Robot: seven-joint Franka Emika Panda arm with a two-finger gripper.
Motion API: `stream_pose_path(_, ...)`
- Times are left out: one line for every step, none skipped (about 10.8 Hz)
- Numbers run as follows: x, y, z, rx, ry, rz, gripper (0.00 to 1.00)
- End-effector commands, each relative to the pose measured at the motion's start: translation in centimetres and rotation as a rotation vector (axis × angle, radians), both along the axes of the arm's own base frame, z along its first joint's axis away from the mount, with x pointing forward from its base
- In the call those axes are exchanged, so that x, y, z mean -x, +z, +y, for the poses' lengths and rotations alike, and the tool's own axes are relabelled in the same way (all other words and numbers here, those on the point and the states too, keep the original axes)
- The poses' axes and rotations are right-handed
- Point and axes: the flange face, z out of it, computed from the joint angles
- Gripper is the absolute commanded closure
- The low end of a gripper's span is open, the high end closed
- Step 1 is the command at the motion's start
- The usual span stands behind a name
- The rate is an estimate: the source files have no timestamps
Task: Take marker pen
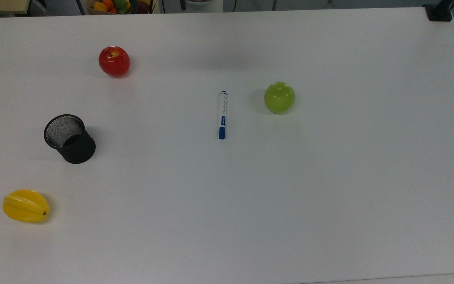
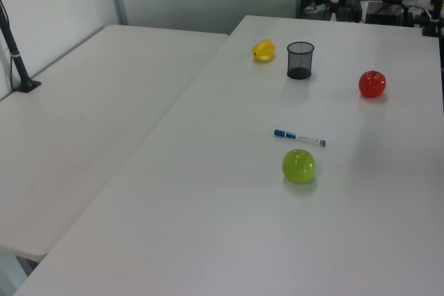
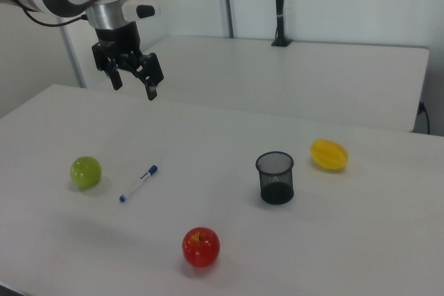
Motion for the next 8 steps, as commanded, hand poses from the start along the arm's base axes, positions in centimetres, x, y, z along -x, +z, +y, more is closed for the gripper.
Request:
stream_pose_path(-0.1, 0.4, -0.2, 0.016, 0.027, -0.024, 0.0)
stream_pose_path(-0.1, 0.4, 0.4, 0.017, 0.028, -0.022, 0.0)
stream_pose_path(0.1, 0.6, 0.5, 0.016, 0.024, -0.024, 0.0)
stream_pose_path(0.1, 0.5, 0.6, 0.016, 0.026, -0.018, 0.0)
stream_pose_path(0.1, 0.5, 0.6, 0.016, 0.026, -0.018, 0.0)
stream_pose_path(0.1, 0.5, 0.8, 0.016, 0.029, -0.021, 0.0)
stream_pose_path(0.1, 0.4, 0.9, 0.018, 0.03, -0.02, 0.0)
stream_pose_path(0.1, 0.3, 1.0, 0.016, 0.032, -0.017, 0.0)
